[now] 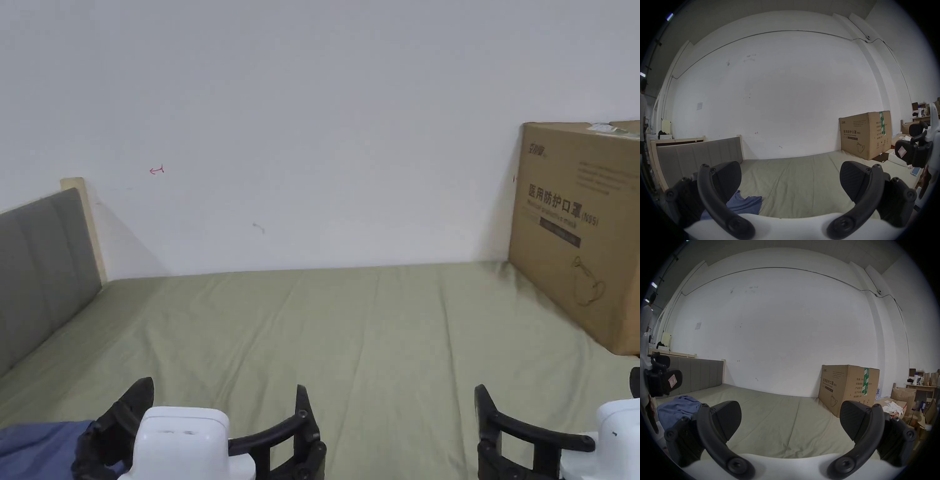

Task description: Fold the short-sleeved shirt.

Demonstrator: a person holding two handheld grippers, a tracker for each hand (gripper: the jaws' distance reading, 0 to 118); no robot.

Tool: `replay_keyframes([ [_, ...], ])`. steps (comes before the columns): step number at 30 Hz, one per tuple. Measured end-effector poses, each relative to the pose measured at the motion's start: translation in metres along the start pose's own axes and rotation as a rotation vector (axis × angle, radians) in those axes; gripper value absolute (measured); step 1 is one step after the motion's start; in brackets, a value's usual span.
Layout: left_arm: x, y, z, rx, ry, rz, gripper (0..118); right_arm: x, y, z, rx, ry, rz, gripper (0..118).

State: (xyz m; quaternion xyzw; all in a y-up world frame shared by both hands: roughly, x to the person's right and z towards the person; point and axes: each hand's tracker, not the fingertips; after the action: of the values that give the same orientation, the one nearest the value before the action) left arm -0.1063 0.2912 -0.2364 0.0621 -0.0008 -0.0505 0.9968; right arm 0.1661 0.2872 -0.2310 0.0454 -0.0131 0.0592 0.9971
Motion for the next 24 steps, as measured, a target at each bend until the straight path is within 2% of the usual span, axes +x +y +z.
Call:
replay_keyframes([
  [10, 0.001, -0.002, 0.004, -0.007, 0.003, -0.003, 118, 0.012, 0.003, -0.002, -0.033, 0.003, -0.136, 118],
  [14, 0.0, -0.001, 0.004, 0.008, 0.007, 0.012, 118, 0.014, 0.002, -0.002, -0.019, -0.001, -0.133, 118],
  [16, -0.003, 0.0, 0.005, 0.042, -0.033, 0.048, 118, 0.012, 0.004, -0.002, -0.011, -0.054, -0.085, 118],
  [18, -0.006, 0.001, 0.005, 0.074, -0.082, 0.107, 118, 0.011, 0.005, -0.002, 0.028, -0.064, -0.09, 118],
  [21, -0.011, 0.001, 0.005, 0.062, -0.178, 0.263, 118, 0.016, -0.002, 0.0, 0.108, -0.046, -0.208, 118],
  [24, -0.01, -0.002, 0.007, 0.082, -0.154, 0.31, 118, 0.018, 0.0, 0.001, 0.068, -0.033, -0.249, 118],
])
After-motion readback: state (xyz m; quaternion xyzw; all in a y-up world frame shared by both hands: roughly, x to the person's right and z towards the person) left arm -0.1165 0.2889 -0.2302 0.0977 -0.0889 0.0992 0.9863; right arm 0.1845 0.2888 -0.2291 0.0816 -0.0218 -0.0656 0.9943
